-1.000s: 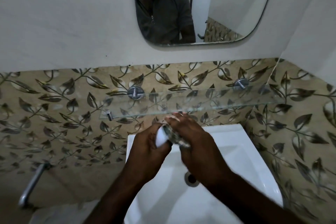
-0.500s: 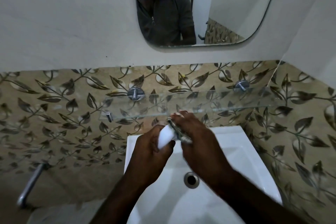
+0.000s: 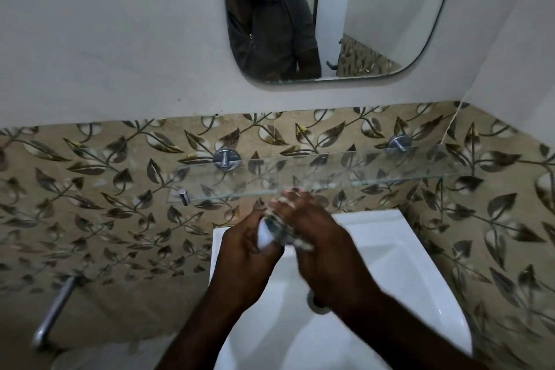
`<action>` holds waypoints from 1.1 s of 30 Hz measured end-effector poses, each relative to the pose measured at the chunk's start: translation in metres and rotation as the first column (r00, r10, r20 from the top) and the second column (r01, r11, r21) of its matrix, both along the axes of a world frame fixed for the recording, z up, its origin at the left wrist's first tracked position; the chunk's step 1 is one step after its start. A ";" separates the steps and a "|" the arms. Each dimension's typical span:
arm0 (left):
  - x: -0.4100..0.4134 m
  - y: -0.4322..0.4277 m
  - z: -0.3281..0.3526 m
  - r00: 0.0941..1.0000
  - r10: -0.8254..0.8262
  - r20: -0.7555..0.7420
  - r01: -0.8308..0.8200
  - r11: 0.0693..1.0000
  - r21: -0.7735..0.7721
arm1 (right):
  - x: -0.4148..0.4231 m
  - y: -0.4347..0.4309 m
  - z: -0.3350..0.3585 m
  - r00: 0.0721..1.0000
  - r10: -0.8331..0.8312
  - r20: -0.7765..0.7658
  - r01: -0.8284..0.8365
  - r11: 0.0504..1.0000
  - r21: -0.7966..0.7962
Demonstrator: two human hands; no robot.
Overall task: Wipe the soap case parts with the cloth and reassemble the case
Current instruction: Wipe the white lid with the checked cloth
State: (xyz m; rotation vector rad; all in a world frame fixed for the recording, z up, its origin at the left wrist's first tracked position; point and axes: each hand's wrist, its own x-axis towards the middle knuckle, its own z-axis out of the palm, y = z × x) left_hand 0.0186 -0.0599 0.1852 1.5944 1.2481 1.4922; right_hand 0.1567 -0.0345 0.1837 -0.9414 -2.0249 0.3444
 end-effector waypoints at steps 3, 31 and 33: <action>0.000 -0.003 -0.001 0.988 0.093 -0.125 -0.095 0.995 -0.006 | 0.014 0.023 -0.002 0.986 -0.142 -0.085 0.131 0.983 -0.126; -0.011 0.001 -0.003 0.983 -0.017 -0.184 0.003 0.997 -0.073 | -0.001 -0.002 0.017 0.989 0.109 0.098 -0.106 0.994 -0.034; -0.008 -0.002 0.001 0.990 0.028 -0.141 -0.035 0.998 -0.044 | 0.007 0.008 0.019 0.995 0.051 -0.089 -0.068 0.978 -0.197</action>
